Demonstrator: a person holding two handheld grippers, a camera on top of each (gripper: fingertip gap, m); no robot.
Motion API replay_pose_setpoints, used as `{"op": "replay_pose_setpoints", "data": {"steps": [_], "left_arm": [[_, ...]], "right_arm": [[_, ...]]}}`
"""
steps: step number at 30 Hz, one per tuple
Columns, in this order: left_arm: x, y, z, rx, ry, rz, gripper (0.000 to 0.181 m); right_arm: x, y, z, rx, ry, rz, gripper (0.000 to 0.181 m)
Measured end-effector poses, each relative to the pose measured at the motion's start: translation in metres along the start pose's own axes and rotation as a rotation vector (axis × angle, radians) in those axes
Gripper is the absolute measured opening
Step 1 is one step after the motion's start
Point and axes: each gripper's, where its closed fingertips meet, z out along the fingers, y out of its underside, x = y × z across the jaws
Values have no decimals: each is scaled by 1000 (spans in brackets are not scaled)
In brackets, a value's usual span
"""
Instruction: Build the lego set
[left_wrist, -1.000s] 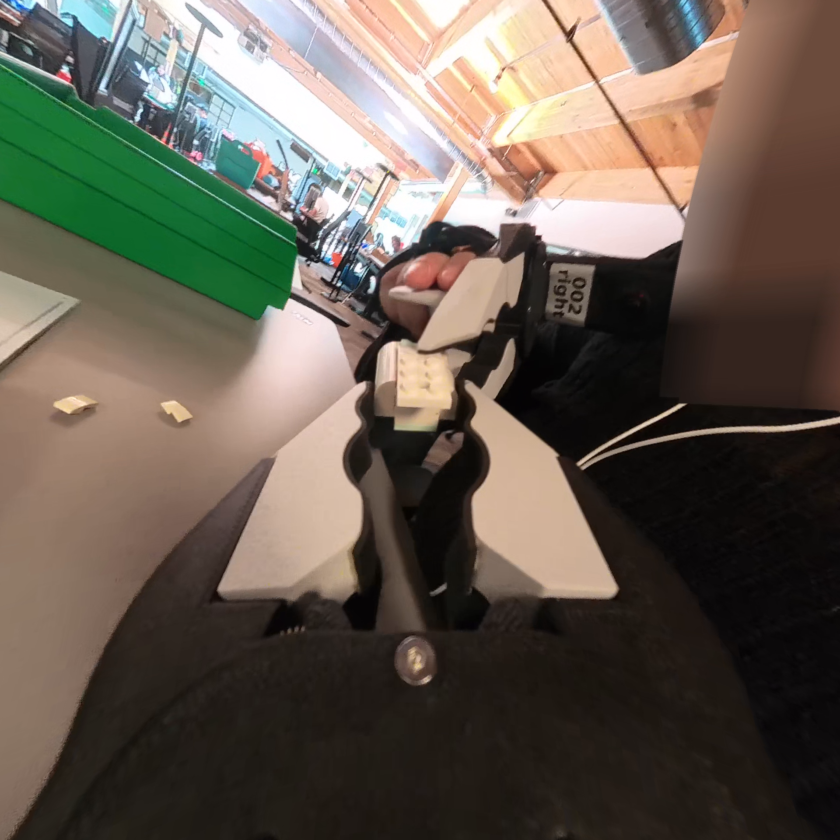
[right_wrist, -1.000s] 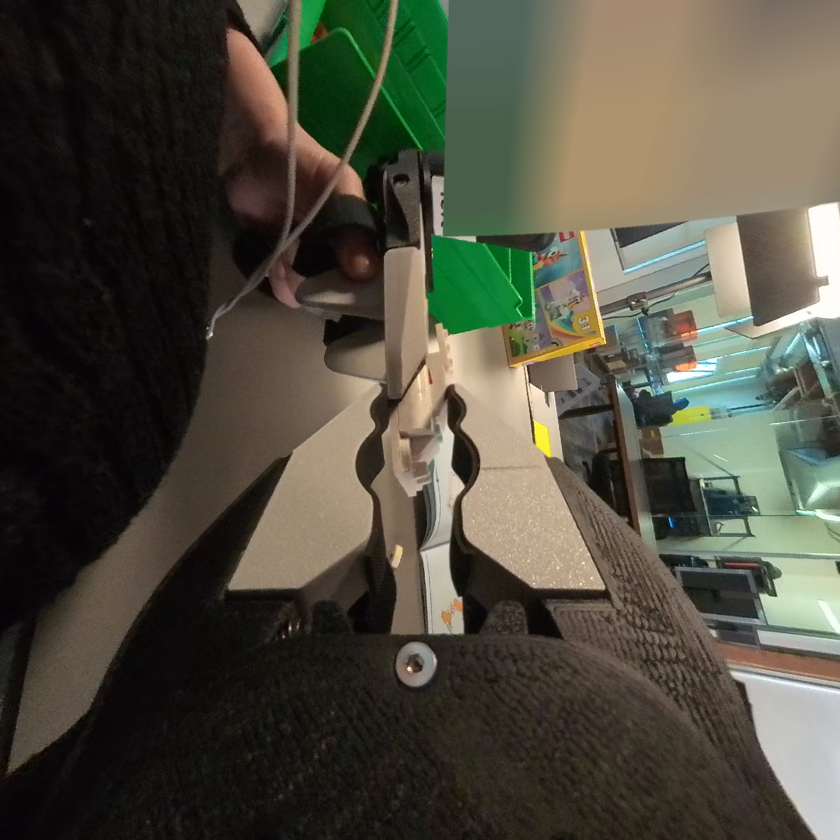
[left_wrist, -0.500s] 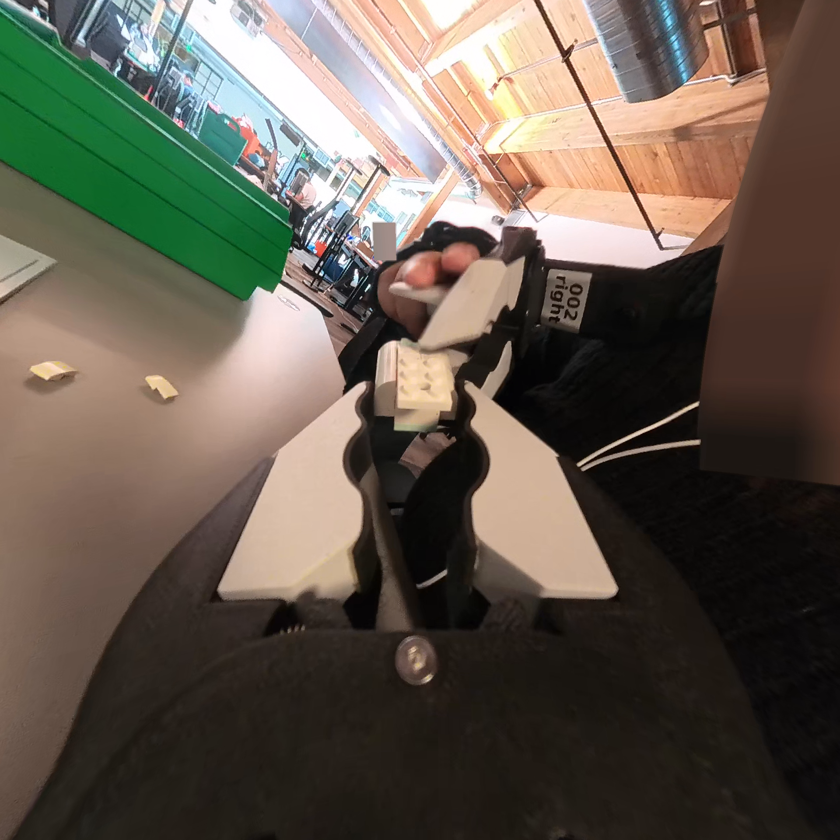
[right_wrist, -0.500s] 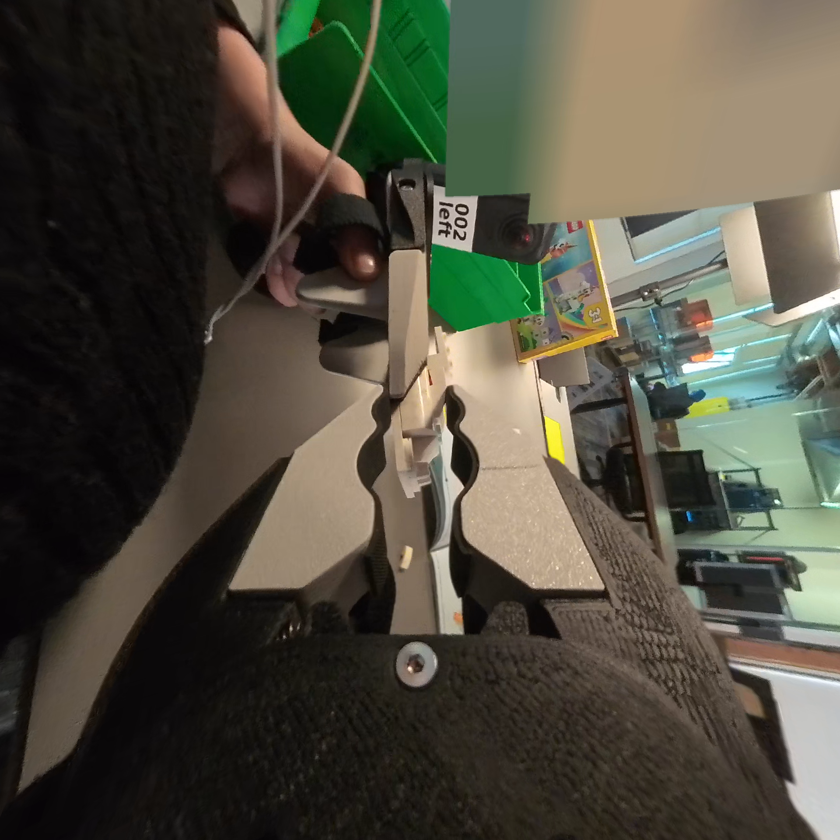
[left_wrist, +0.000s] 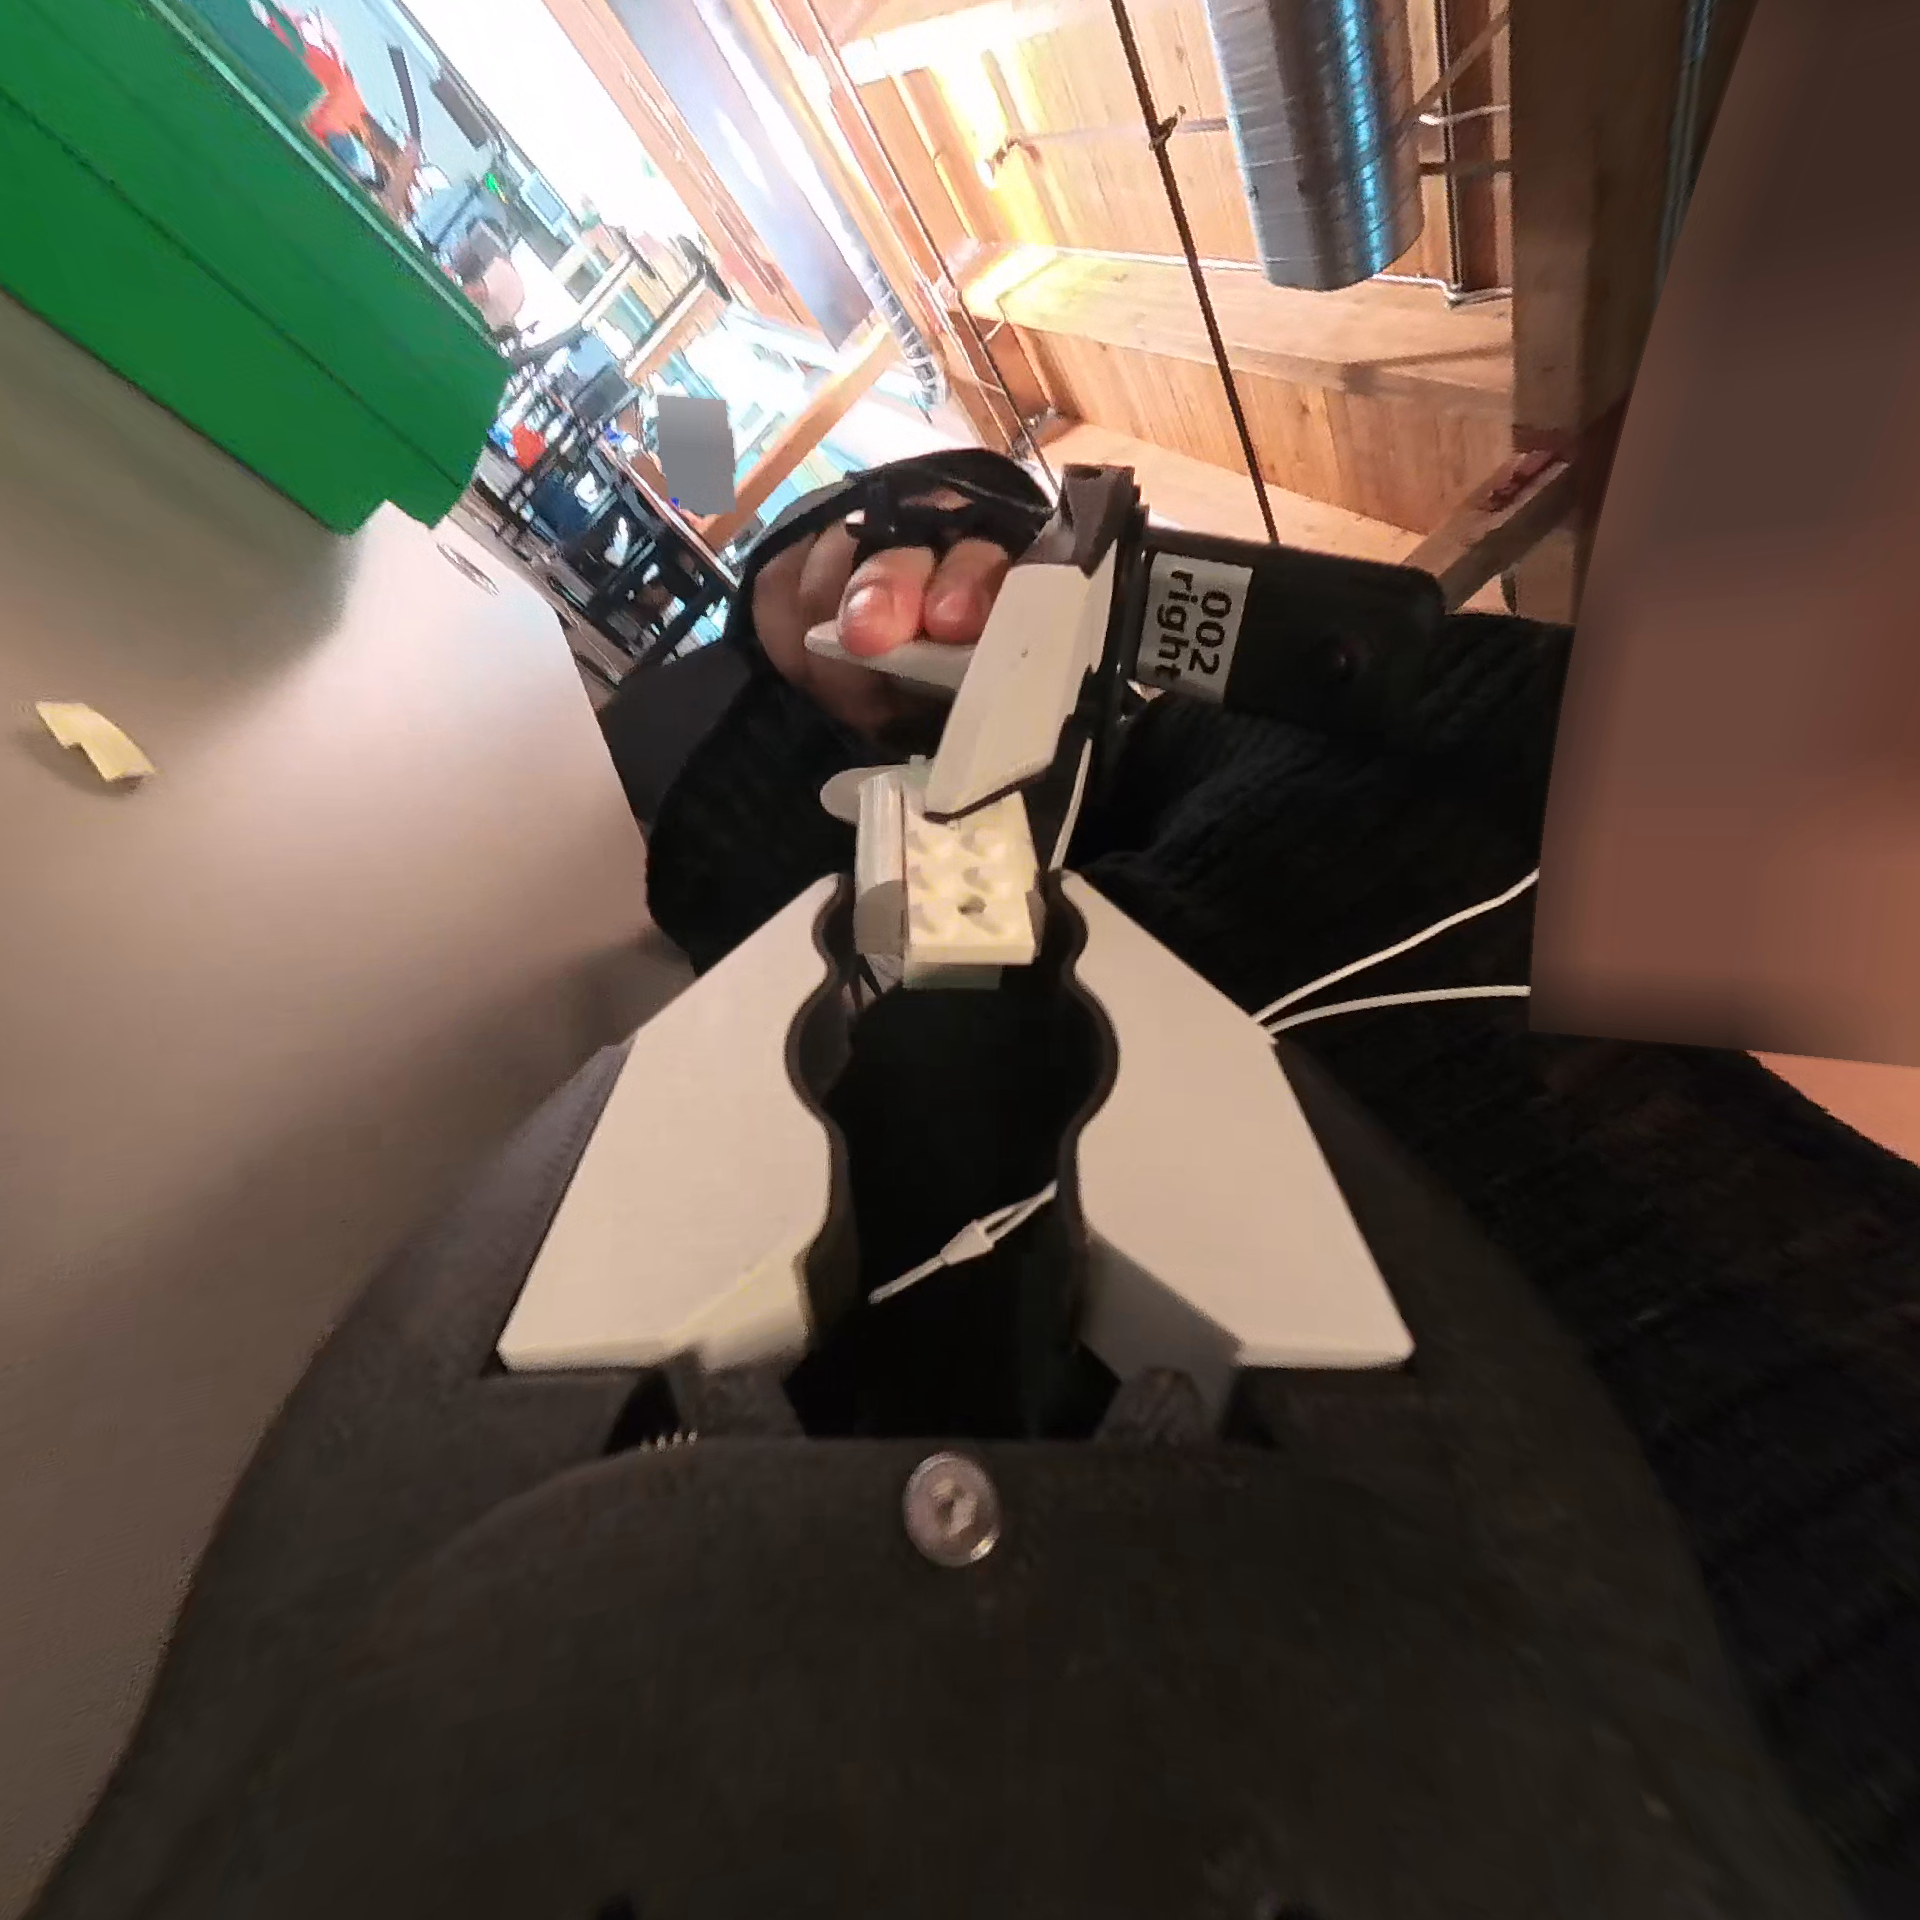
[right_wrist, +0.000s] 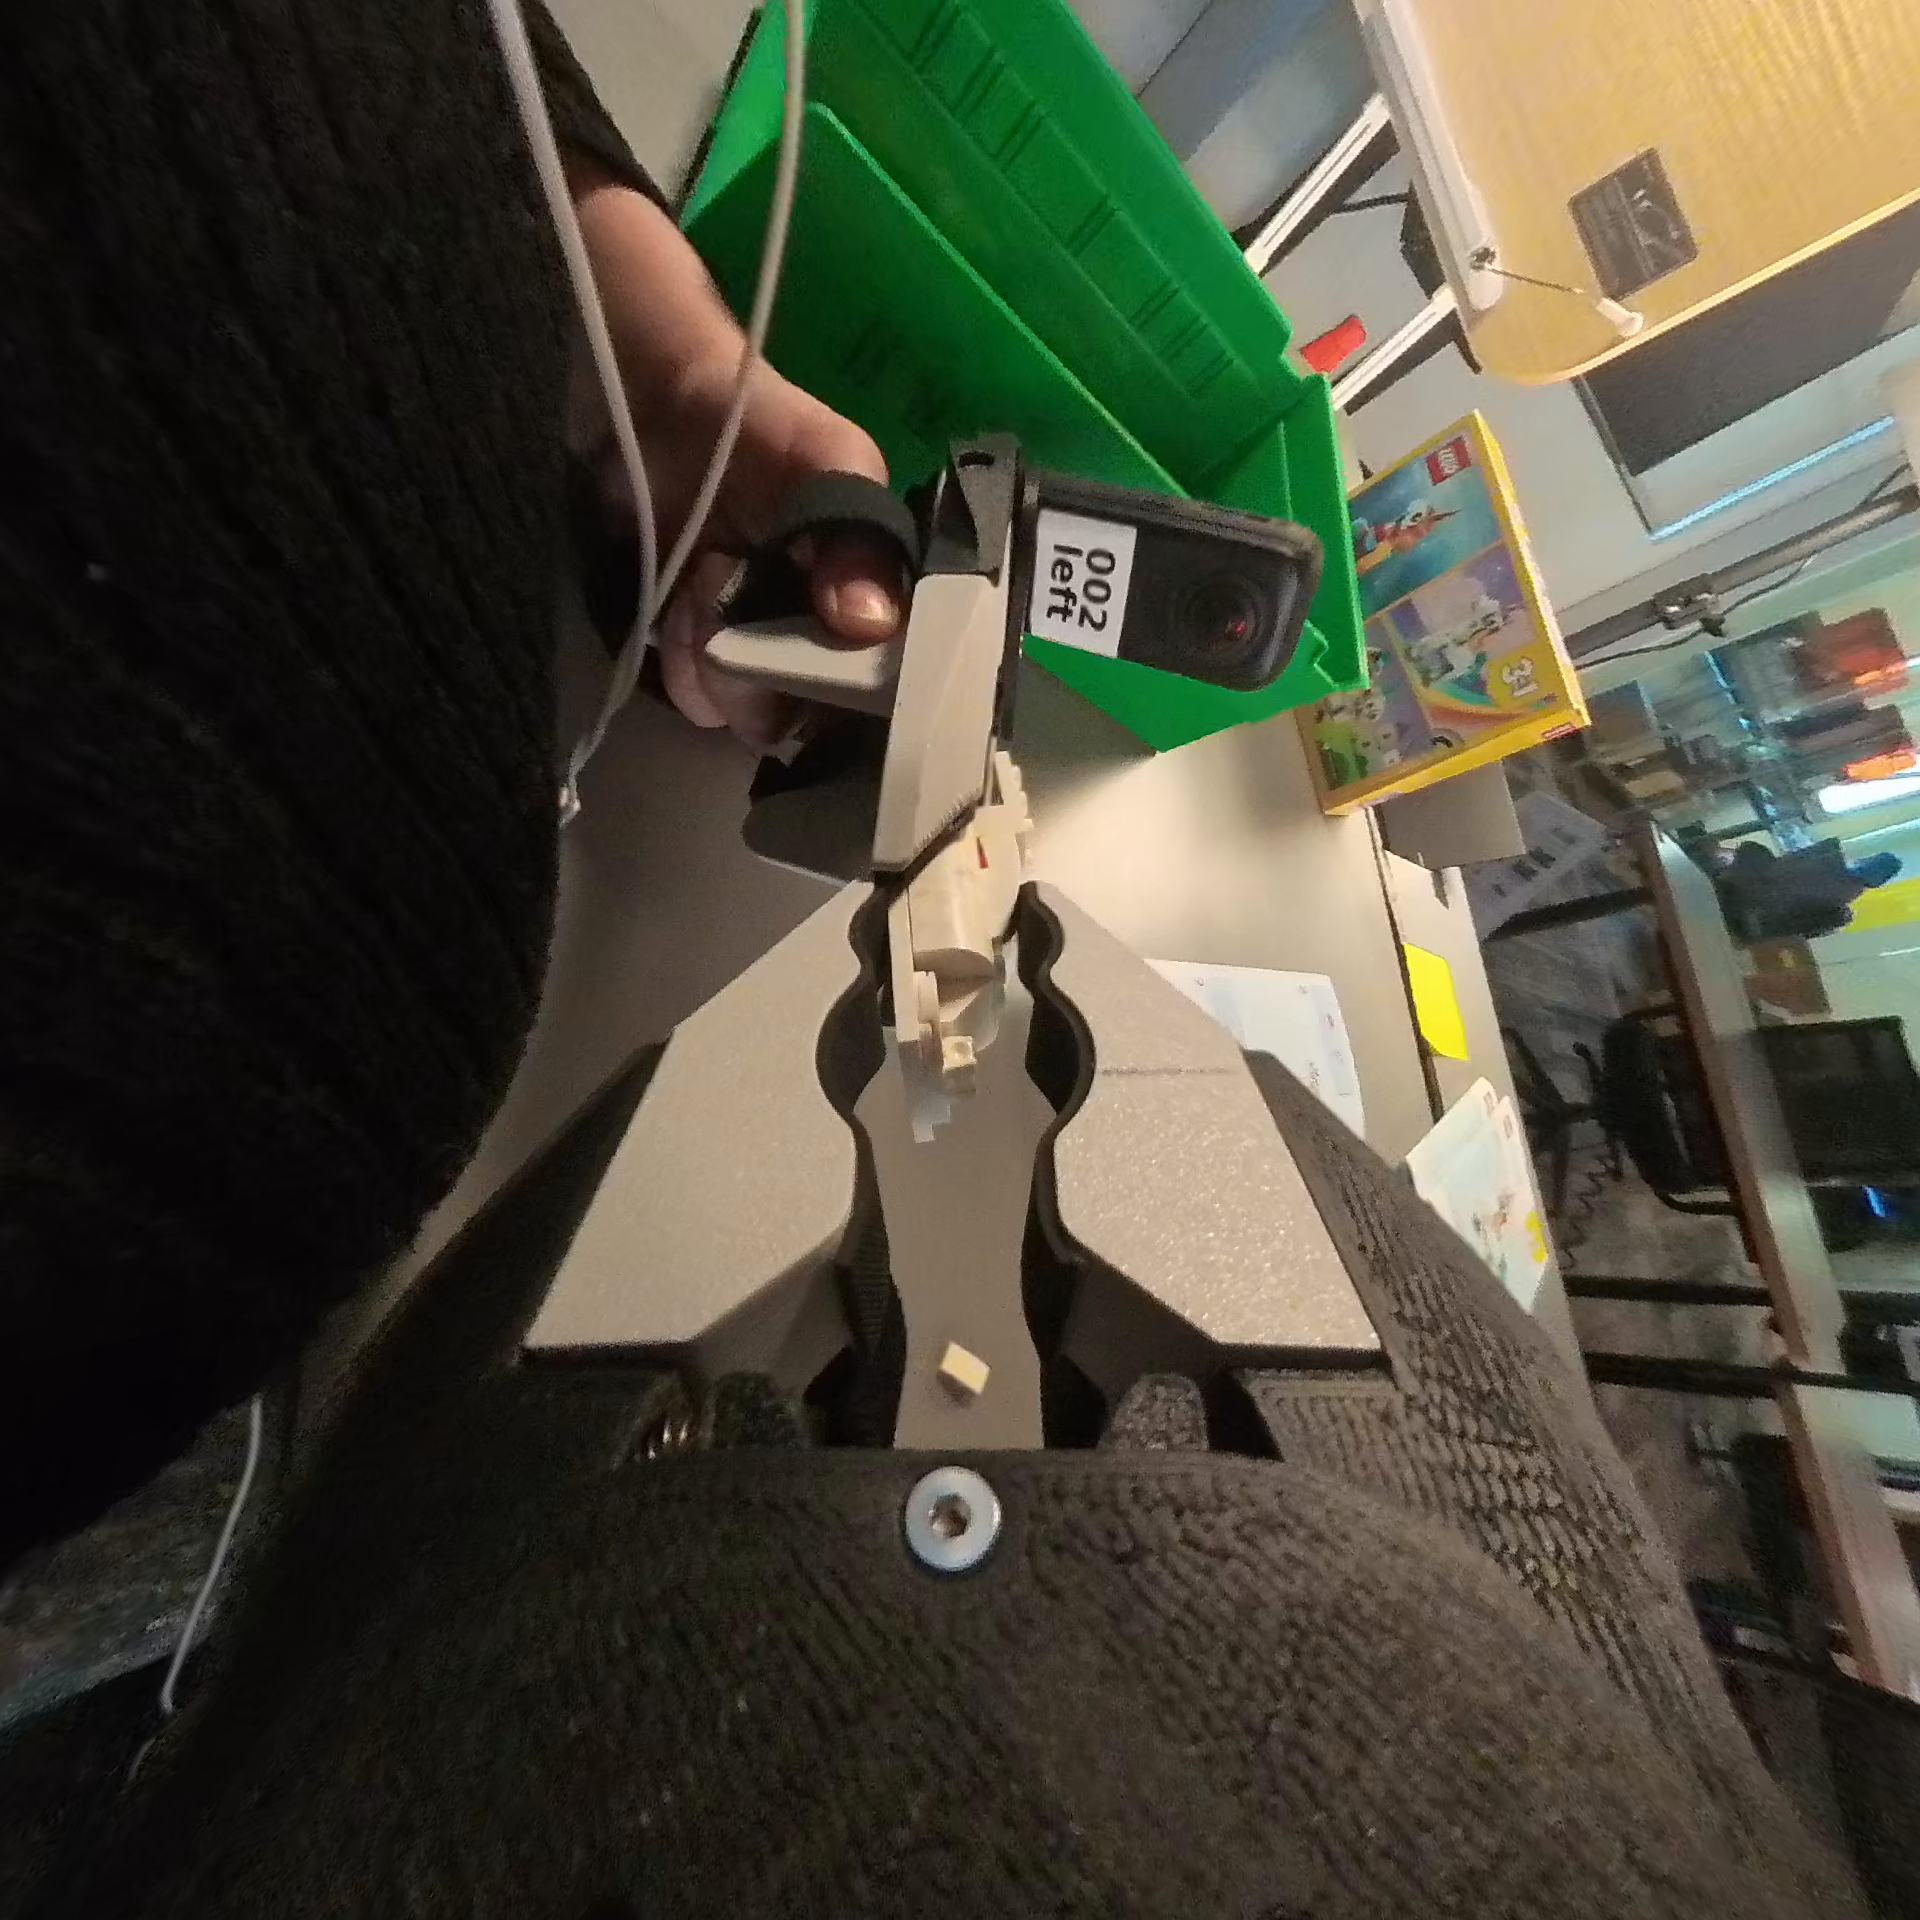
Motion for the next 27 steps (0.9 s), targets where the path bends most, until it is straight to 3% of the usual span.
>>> {"op": "replay_pose_setpoints", "data": {"steps": [10, 22, 27], "left_arm": [[6, 1, 2, 0, 113, -142, 35], [6, -1, 0, 15, 118, -154, 35], [4, -6, -1, 43, 113, -172, 34]], "right_arm": [[-1, -5, -3, 96, 35, -56, 22], [0, -4, -2, 15, 86, -101, 21], [4, -3, -1, 60, 86, 39, 22]]}}
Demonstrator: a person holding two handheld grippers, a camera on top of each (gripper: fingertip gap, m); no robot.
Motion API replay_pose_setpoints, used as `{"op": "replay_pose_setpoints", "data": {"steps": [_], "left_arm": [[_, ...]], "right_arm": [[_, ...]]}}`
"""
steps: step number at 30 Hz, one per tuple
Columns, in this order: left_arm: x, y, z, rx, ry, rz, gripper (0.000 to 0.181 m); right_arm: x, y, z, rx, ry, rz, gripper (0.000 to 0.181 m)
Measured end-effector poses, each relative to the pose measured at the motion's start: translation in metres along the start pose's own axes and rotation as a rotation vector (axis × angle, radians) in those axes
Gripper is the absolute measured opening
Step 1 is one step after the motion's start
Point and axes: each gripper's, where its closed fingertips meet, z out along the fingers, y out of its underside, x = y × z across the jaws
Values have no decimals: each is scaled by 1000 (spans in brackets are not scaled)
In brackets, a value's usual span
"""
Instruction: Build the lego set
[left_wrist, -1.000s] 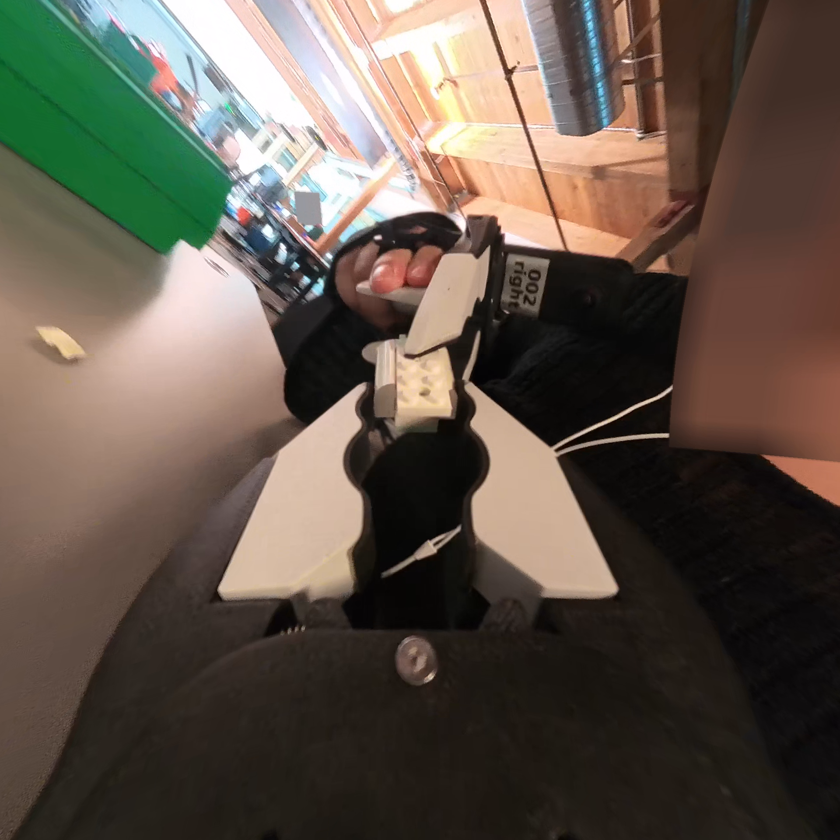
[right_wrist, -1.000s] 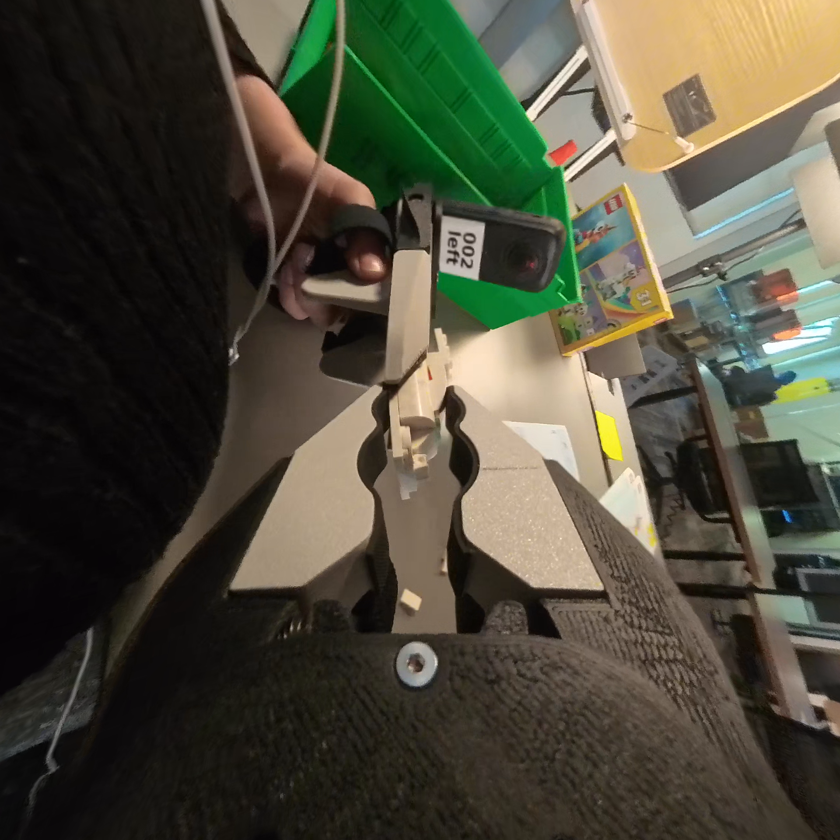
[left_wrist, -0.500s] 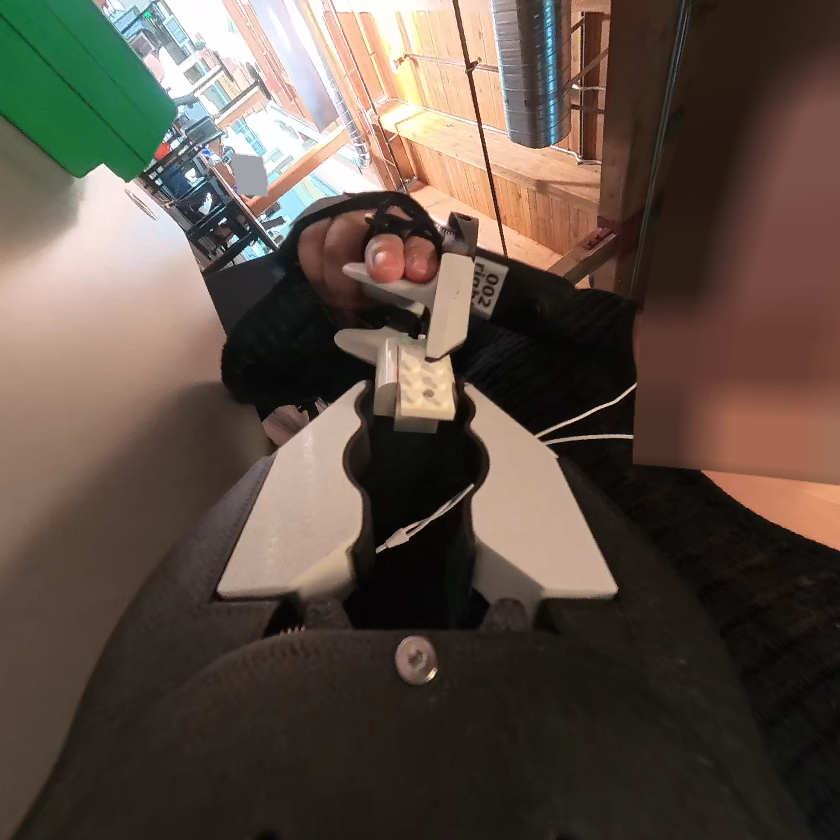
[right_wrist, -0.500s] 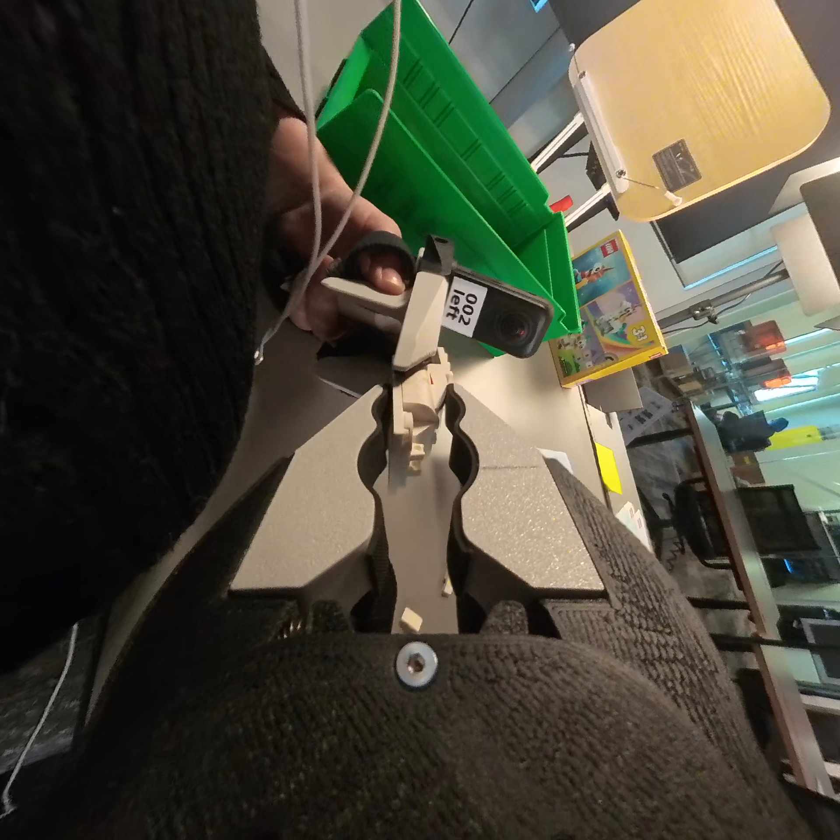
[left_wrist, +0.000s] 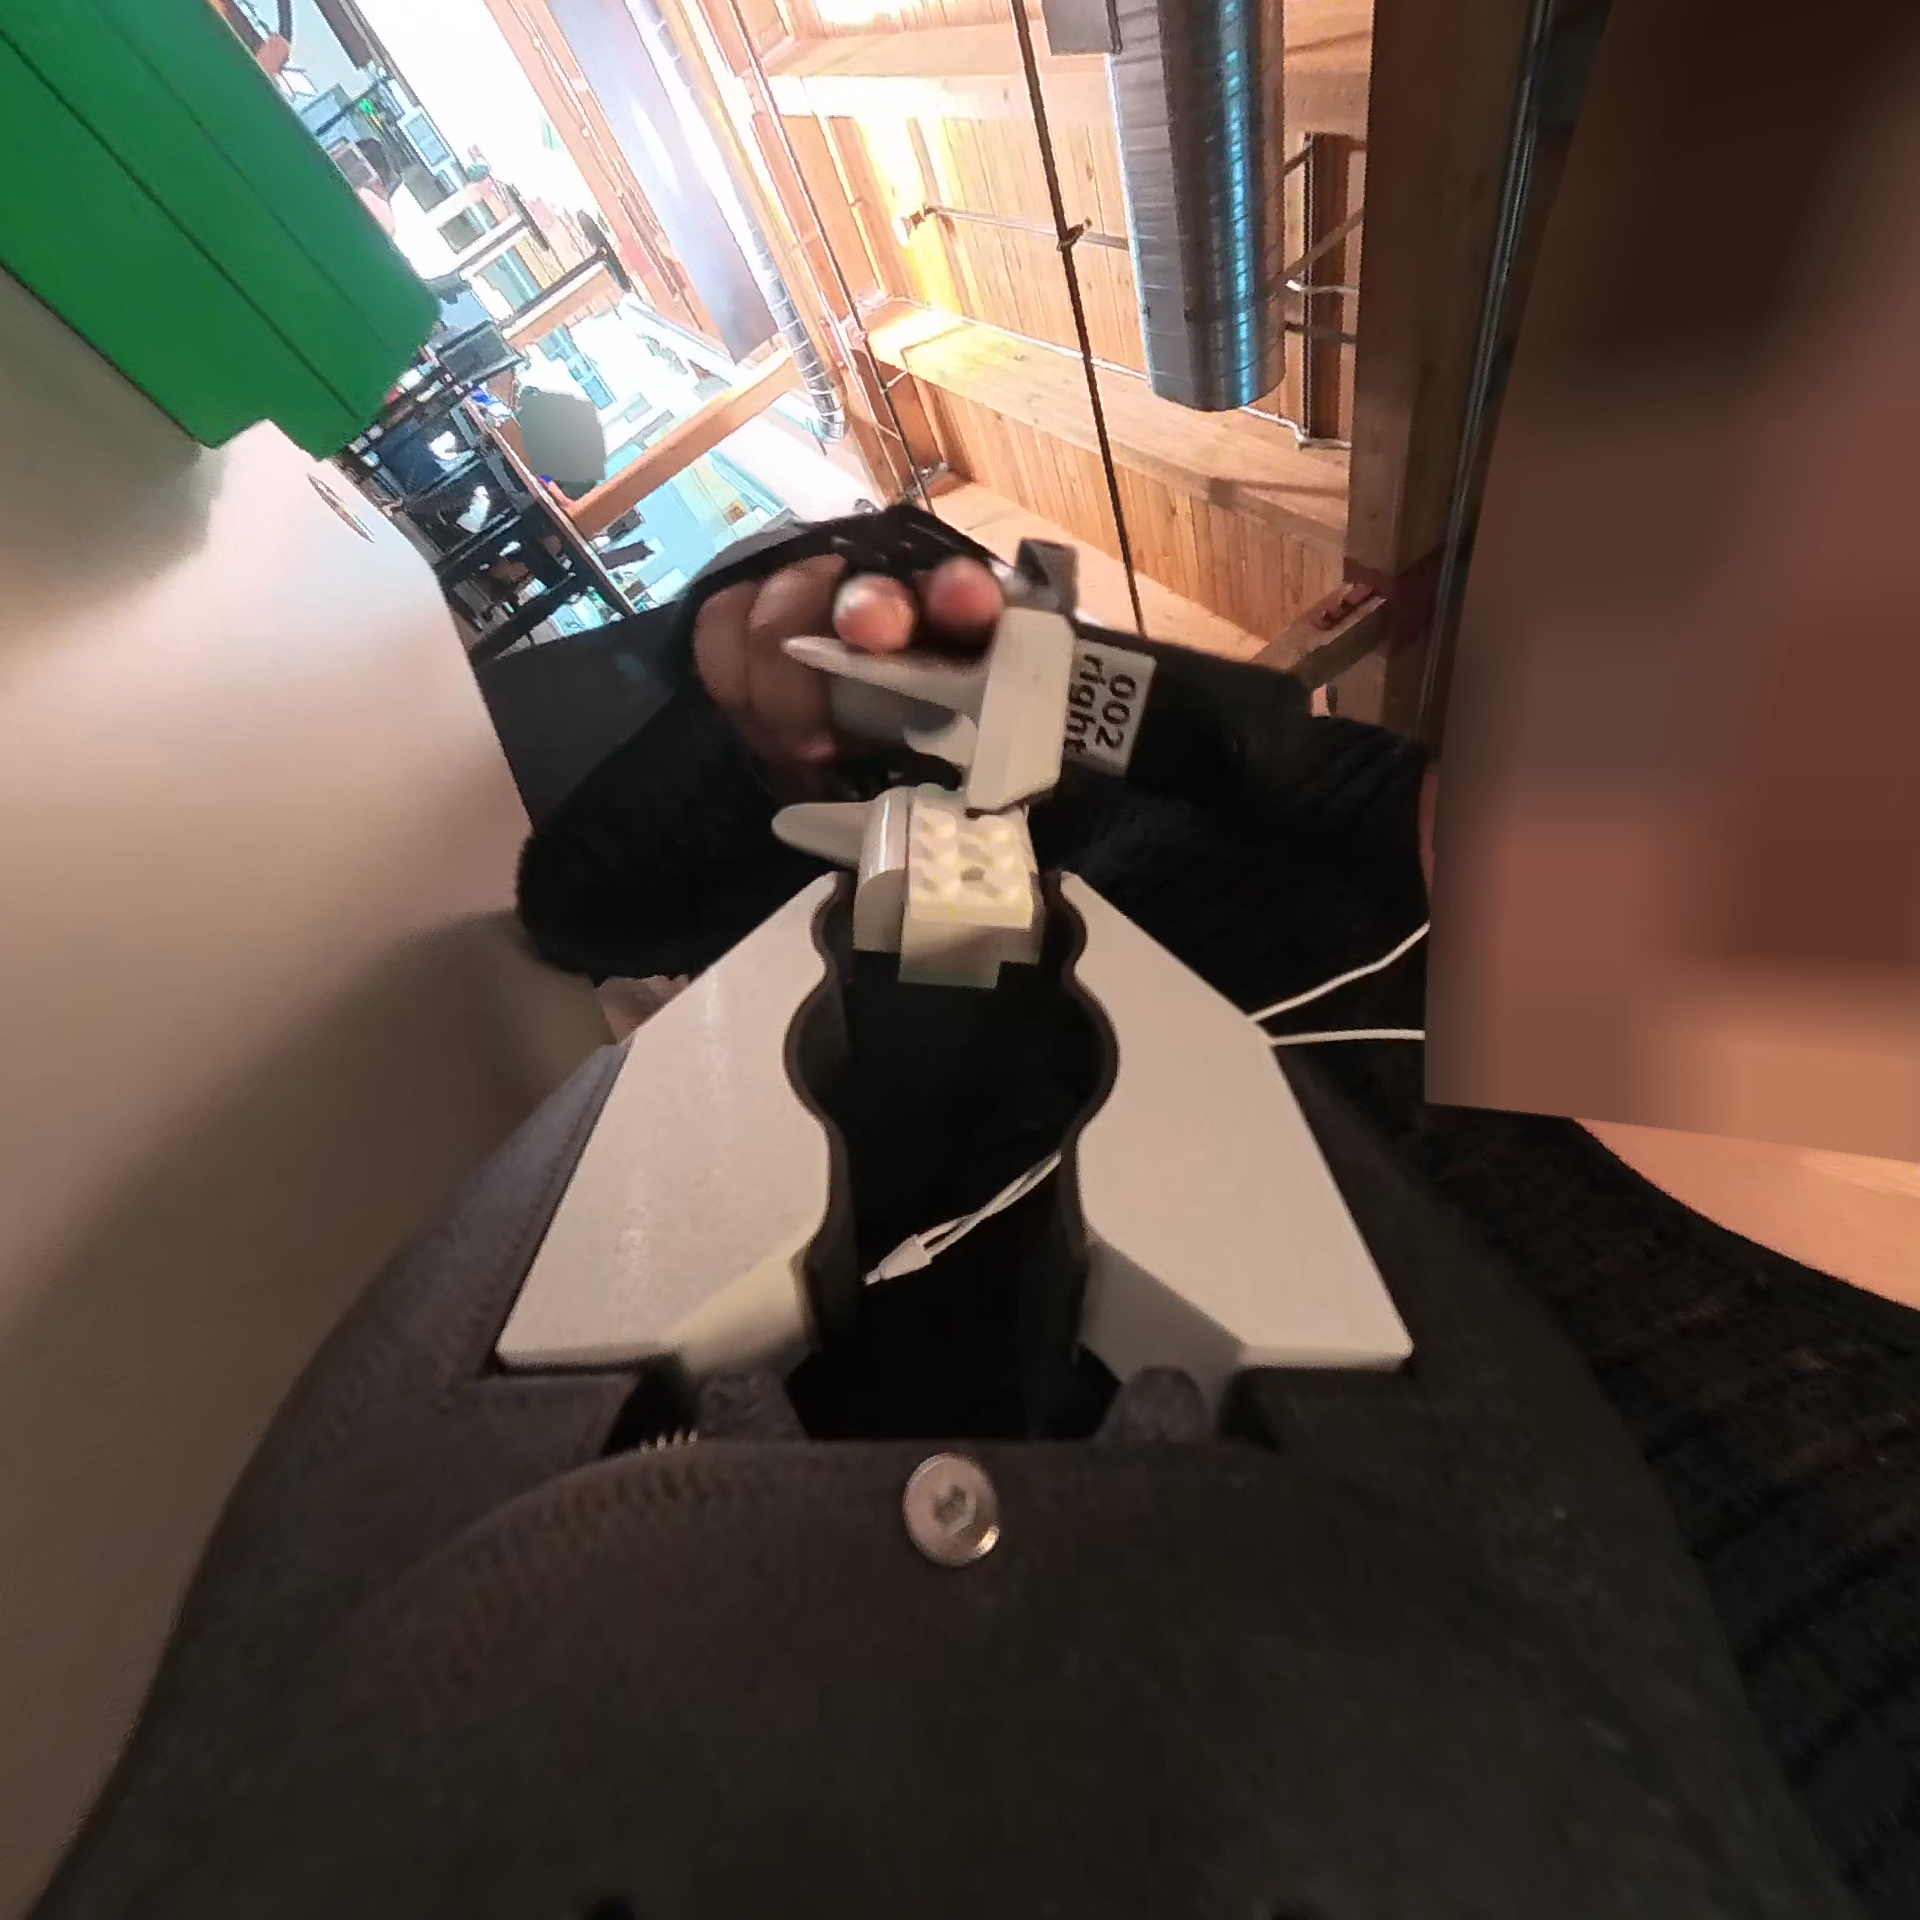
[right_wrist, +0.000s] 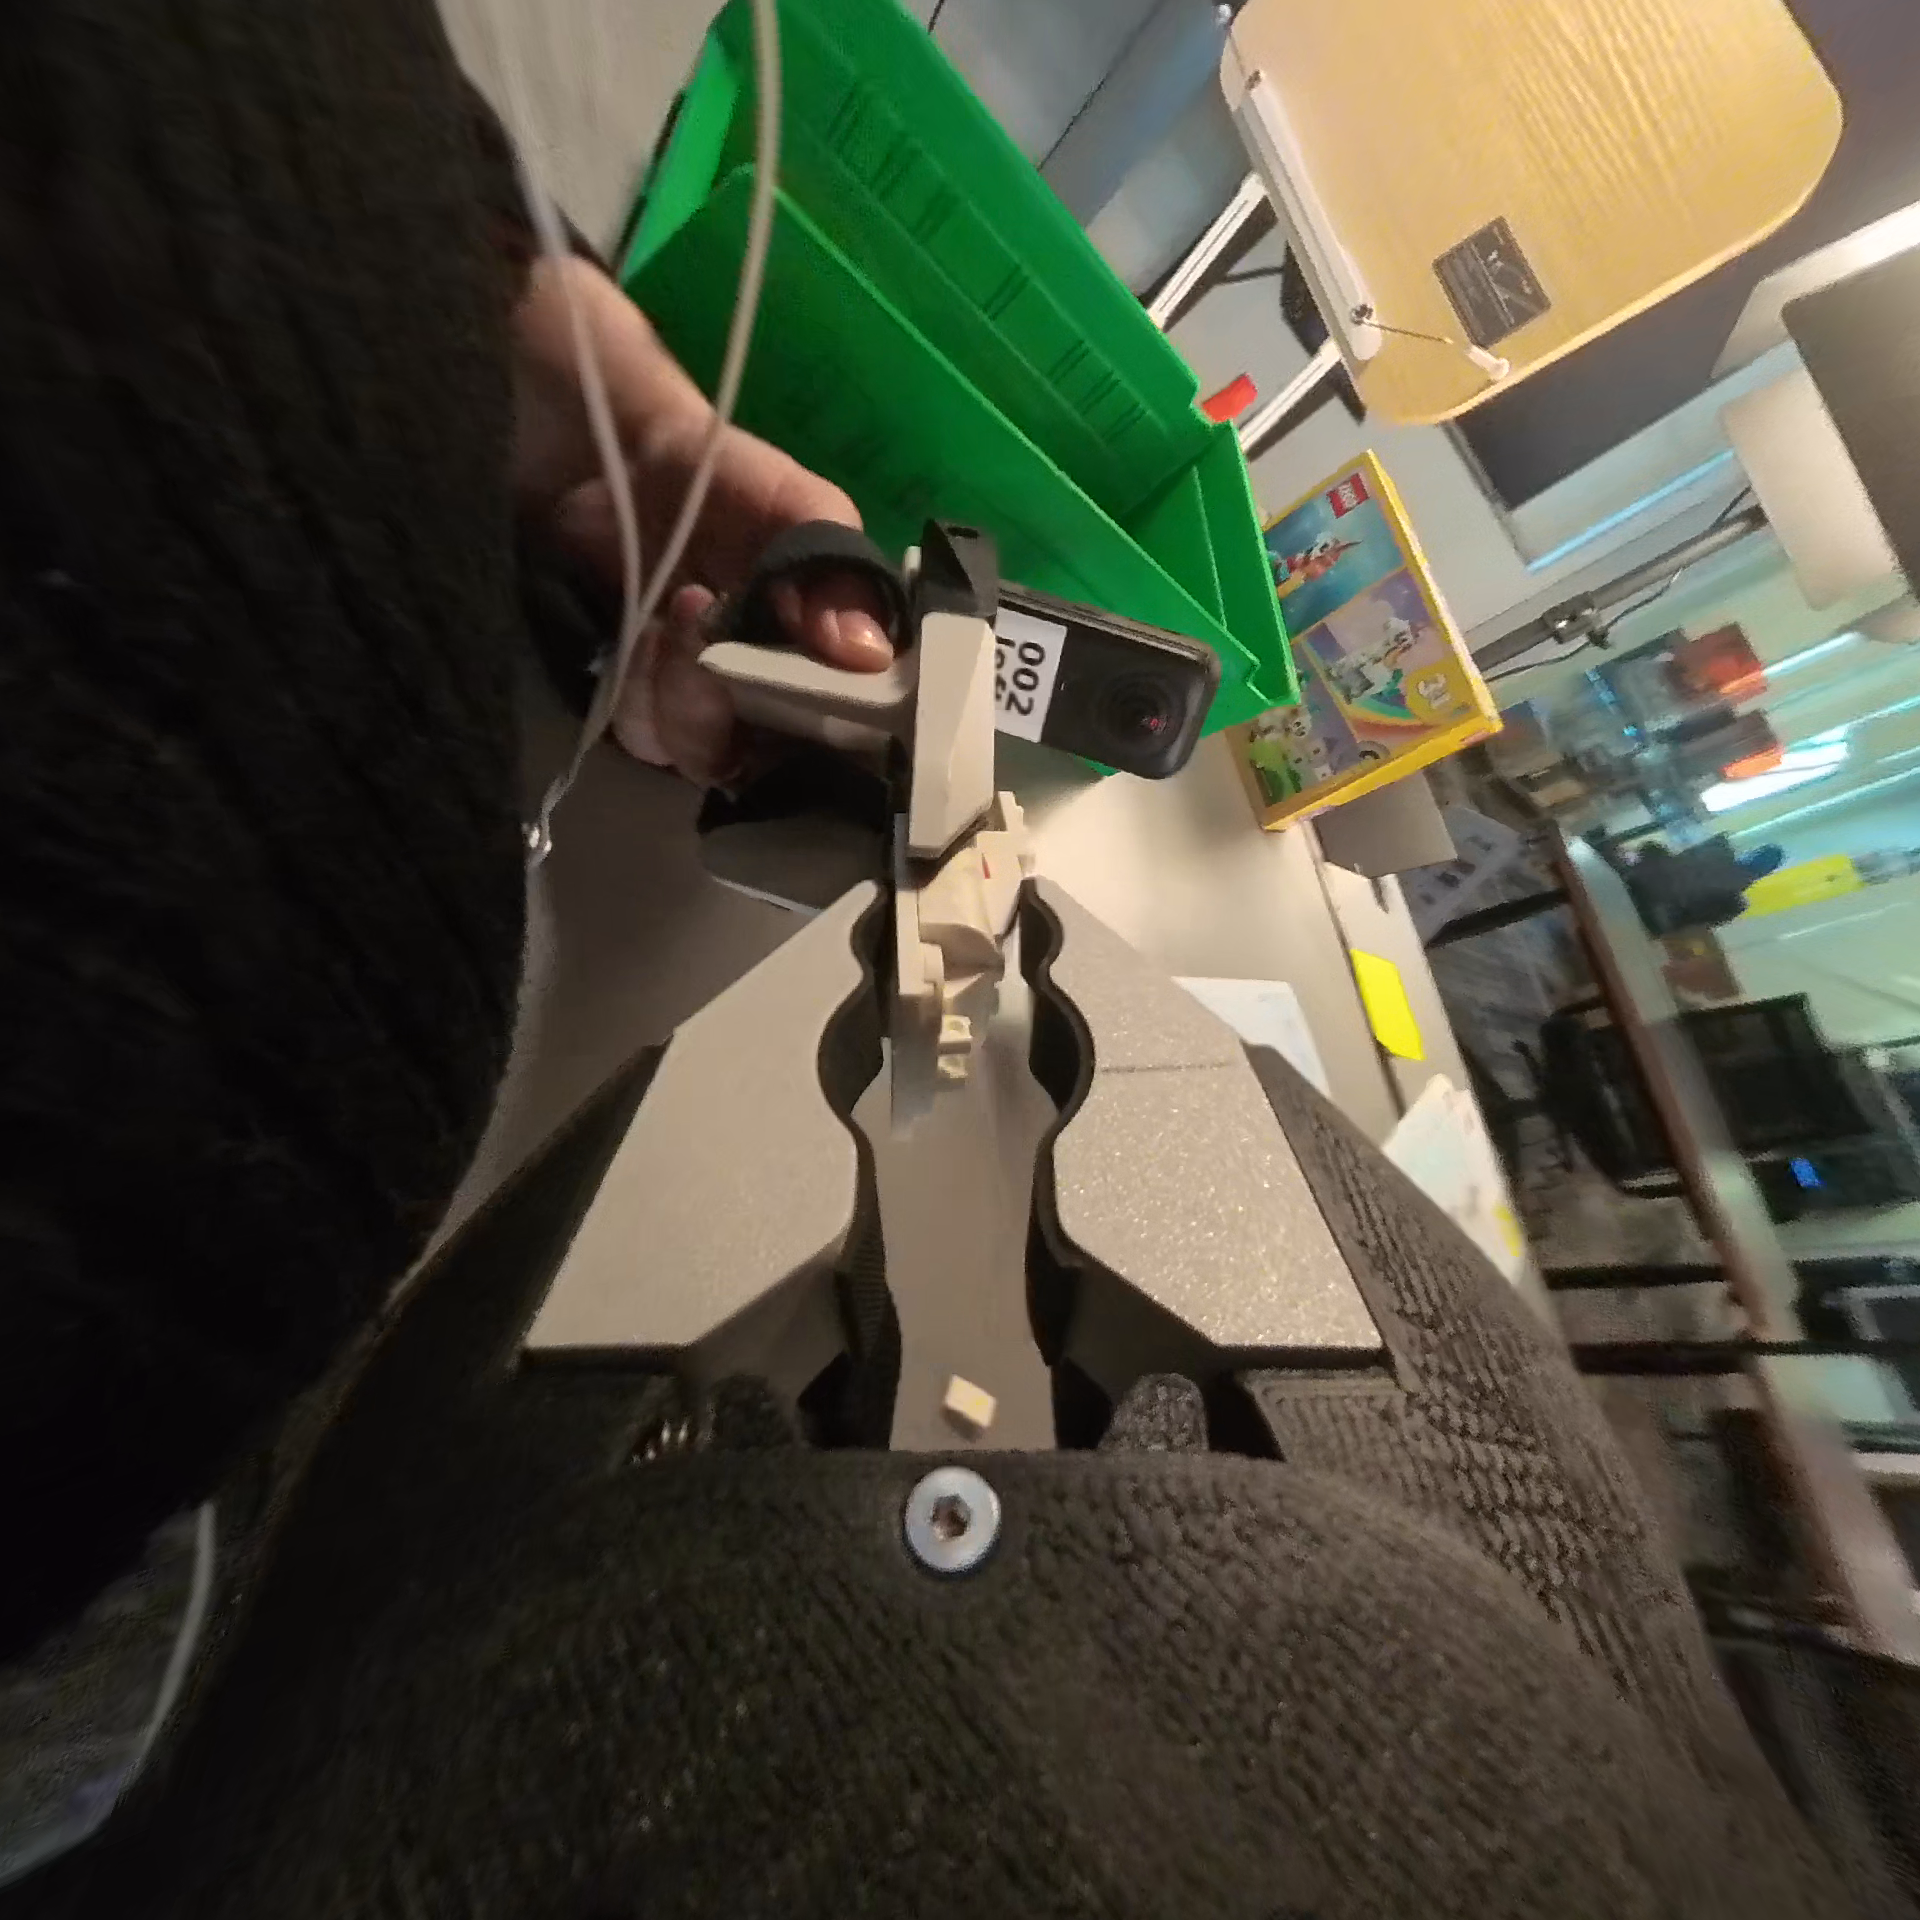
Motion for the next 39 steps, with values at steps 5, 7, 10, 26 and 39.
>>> {"op": "replay_pose_setpoints", "data": {"steps": [5, 7, 10, 26, 39], "left_arm": [[1, -7, -5, 48, 18, -28, 35], [0, -8, -5, 54, 20, -38, 35], [0, -9, -6, 56, 21, -47, 35], [-23, -13, -2, 93, -90, -129, 34], [-33, -17, -6, 134, -175, -106, 8]], "right_arm": [[12, -2, -11, 107, -42, 267, 51], [14, 3, -14, 121, -39, 308, 51], [8, 11, -14, 107, -51, 305, 51], [6, 15, -4, 217, -13, 156, 20], [5, 31, -2, 232, 26, 199, 0]]}}
